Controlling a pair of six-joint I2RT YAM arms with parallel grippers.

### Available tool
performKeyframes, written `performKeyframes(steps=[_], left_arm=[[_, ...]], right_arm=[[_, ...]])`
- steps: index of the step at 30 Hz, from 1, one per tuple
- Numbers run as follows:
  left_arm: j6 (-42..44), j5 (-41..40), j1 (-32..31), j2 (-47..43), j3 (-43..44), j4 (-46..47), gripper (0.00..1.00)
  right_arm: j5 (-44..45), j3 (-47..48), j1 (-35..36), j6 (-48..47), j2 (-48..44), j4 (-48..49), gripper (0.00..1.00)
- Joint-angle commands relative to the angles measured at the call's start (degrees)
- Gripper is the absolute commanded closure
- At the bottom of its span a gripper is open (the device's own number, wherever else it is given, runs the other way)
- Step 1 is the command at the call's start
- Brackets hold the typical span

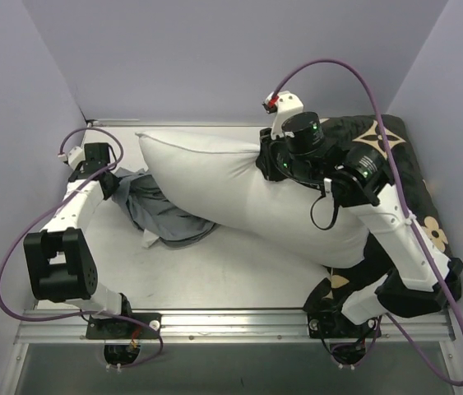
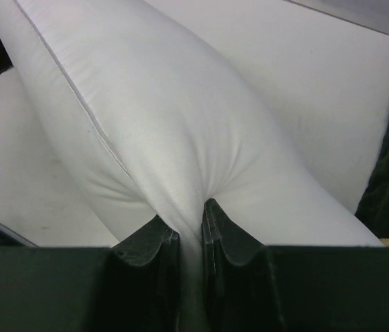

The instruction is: Remove the pillowcase from the pillow

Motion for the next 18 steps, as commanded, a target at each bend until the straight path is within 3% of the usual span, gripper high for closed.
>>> performKeyframes(steps=[1, 14, 18], left_arm=[[-2.2, 1.2, -1.5, -3.0, -2.9, 2.3, 1.0], [-4.9, 0.0, -2.4, -2.5, -8.7, 2.0, 1.0], [-5.2, 0.8, -3.9, -3.7, -9.8, 2.1, 1.0]], right_arm=[[7.8, 6.8, -0.2, 0.2, 1.2, 13.3, 1.0], [12.5, 9.8, -1.8, -3.7, 1.8, 24.7, 1.0], [12.0, 4.1, -3.2, -6.0, 3.5, 29.4, 1.0]])
